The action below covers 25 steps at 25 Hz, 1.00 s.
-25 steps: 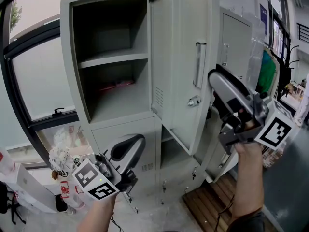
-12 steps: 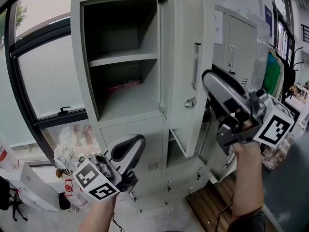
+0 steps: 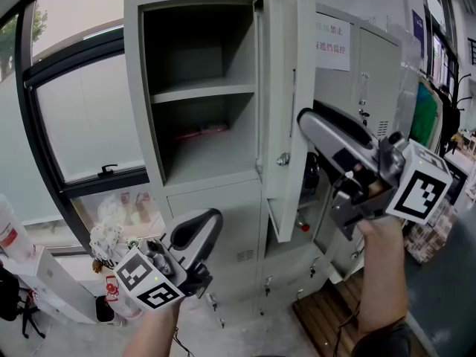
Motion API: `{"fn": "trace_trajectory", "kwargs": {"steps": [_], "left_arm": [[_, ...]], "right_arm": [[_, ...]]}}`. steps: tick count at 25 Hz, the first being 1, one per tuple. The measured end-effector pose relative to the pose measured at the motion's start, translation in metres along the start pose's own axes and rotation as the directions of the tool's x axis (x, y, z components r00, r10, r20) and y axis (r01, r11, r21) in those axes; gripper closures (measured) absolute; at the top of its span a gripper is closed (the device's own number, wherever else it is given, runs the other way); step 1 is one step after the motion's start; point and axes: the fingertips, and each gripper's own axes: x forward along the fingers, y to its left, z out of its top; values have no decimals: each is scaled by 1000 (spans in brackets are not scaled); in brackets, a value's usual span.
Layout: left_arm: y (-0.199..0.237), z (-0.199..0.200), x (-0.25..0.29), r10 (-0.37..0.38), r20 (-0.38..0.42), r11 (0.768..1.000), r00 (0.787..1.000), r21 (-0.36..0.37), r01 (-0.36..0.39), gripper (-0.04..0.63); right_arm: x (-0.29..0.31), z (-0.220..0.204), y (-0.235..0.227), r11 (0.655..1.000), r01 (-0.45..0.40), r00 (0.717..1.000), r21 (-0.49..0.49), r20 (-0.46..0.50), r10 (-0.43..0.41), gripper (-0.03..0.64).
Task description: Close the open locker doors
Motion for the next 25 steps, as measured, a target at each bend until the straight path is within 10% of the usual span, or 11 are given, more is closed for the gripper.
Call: {"fn": "trace_trajectory", "kwargs": {"steps": [25], "left_arm": [[10, 28, -67, 66, 6, 998, 998, 19, -66, 583]], "right_arm": [[67, -24, 28, 999, 44, 997, -26, -69, -46, 497]]}}
